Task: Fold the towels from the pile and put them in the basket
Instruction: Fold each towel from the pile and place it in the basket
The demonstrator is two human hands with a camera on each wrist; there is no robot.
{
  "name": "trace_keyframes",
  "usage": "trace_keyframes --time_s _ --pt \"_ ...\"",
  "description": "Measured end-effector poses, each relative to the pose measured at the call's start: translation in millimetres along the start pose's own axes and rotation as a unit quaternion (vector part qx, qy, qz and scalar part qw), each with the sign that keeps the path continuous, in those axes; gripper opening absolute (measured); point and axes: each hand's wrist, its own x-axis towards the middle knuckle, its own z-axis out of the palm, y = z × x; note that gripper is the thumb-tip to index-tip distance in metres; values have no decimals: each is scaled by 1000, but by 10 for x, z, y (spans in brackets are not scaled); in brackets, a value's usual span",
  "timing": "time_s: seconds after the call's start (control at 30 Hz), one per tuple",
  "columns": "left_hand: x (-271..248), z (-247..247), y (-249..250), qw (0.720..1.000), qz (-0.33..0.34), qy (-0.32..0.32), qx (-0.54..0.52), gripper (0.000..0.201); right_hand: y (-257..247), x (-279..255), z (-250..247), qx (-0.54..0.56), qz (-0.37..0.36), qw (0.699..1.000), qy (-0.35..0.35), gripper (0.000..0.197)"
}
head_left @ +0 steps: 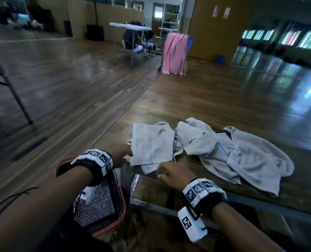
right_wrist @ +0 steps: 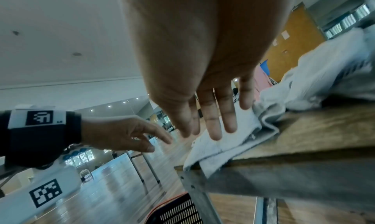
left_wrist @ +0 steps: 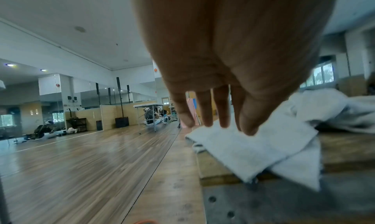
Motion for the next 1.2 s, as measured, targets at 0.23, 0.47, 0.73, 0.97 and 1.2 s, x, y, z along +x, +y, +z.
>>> trace_keyframes --time_s 0.23,0.47,0.73,0.97,1.2 --pt "443 357 -406 997 13 34 70 47 -75 860 614 -108 -73 986 105 50" --pt "526 656 -534 989 59 110 79 43 -92 962 776 -132 -71 959 241 15" --pt "467 522 -186 978 91 186 22 24 188 552 351 228 -50 953 193 8" --pt "276 60 422 963 115 242 -29 33 367 -129 -631 322 -36 916 236 9" --pt "86 -703 976 927 116 326 -143 6 458 -786 -1596 303 -53 897 316 23"
